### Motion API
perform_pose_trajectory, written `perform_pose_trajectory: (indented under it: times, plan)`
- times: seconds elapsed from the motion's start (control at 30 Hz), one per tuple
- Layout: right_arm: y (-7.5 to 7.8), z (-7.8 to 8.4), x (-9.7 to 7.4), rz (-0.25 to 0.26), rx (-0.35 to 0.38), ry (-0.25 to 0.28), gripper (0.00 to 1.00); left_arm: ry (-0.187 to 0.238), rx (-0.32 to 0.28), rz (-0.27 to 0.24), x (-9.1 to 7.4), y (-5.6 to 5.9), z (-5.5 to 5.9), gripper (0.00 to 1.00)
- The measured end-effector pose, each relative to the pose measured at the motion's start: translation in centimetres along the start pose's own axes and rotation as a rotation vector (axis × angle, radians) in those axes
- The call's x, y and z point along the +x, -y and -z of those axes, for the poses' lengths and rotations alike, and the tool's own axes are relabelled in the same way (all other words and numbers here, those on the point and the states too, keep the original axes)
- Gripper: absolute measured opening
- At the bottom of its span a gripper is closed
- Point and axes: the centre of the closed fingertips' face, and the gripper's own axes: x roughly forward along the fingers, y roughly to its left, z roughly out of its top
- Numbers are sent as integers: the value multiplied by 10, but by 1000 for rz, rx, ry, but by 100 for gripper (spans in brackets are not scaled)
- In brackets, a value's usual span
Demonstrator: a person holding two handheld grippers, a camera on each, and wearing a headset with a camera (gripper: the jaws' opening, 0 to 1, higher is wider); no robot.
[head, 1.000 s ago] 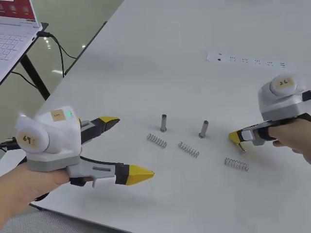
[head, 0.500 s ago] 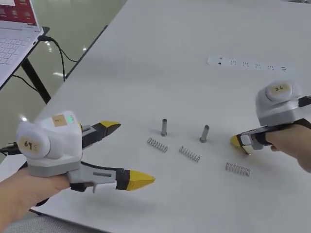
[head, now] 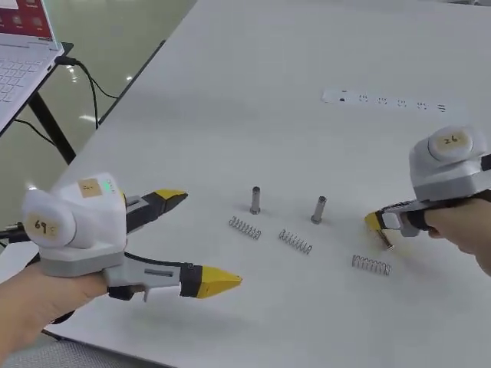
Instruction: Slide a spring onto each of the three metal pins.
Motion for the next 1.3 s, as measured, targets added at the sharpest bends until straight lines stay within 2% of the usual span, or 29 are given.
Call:
perform_pose_trajectory:
  times: [0.33,0.6,0.9,1.3]
  plan:
    - [12,-8,-17,22,20,89,5,2,3,-2,-1,1,0,93]
    - [8,-13,-24,25,-1,151,5,4,3,-2,-2,2,0,93]
    - [4,-13,-30,45,-43,186,5,4,2,-5,-3,3,0,93]
    - [2,-4,-38,47,-42,202,5,5,0,-4,-3,5,1,92]
